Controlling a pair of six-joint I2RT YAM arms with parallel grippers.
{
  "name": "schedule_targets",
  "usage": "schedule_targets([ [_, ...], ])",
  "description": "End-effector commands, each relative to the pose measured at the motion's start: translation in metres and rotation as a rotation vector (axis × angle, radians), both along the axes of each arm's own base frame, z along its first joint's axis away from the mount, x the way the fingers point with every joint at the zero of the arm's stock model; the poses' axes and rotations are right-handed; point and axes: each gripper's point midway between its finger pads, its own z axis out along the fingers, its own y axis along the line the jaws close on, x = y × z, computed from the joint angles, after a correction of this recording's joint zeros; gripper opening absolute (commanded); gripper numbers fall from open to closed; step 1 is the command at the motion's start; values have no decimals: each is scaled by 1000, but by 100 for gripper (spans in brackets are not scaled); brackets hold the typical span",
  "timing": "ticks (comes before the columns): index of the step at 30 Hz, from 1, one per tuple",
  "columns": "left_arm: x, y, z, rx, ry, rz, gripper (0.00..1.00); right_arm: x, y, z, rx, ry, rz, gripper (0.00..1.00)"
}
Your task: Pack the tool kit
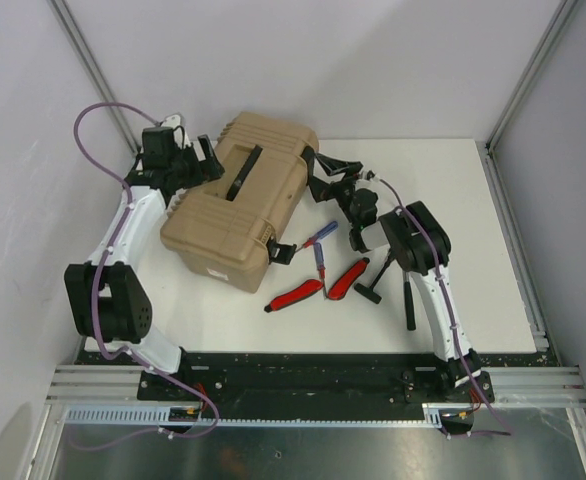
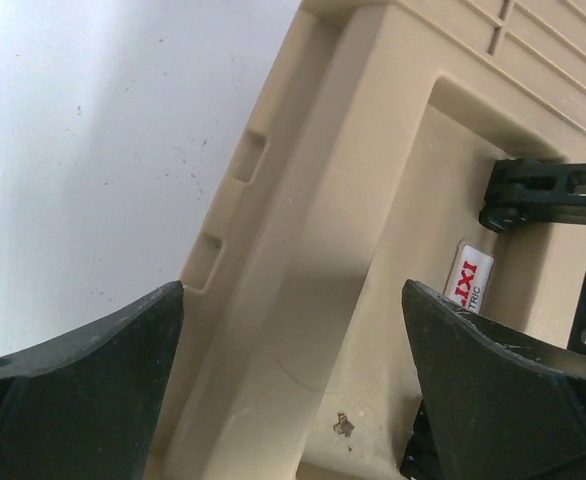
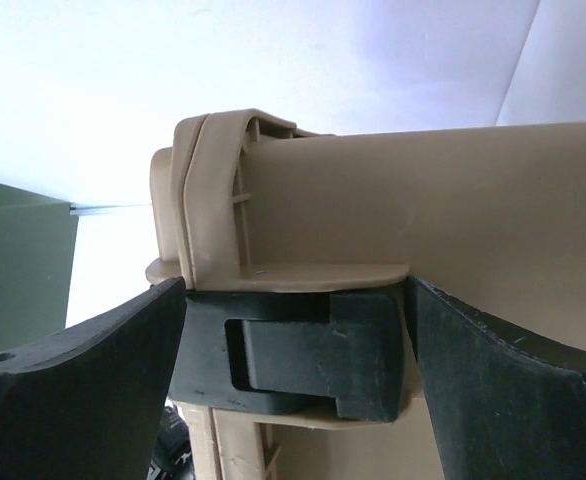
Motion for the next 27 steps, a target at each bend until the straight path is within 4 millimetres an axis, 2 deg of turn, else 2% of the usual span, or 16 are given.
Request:
schedule_targets([
  [1, -21, -21, -43, -63, 145, -122, 94, -15, -1, 44, 102, -209, 14, 92],
  [9, -42, -29, -70, -80, 207, -170, 91, -35, 13, 67, 45, -331, 94, 89],
  [15, -46, -33, -77, -68, 222, -183, 81, -41, 20, 75, 42, -361, 129, 58],
  [19, -47, -38, -80, -60, 229, -196, 78, -47, 26, 79, 49, -364, 149, 49],
  [21, -48, -40, -80, -57, 229, -202, 77, -50, 30, 82, 53, -368, 160, 48],
  [23, -48, -42, -81, -57, 232, -206, 77, -54, 35, 83, 56, -370, 177, 53],
  [27, -49, -47, -83, -60, 239, -213, 77, -61, 46, 77, 64, -350, 201, 74],
])
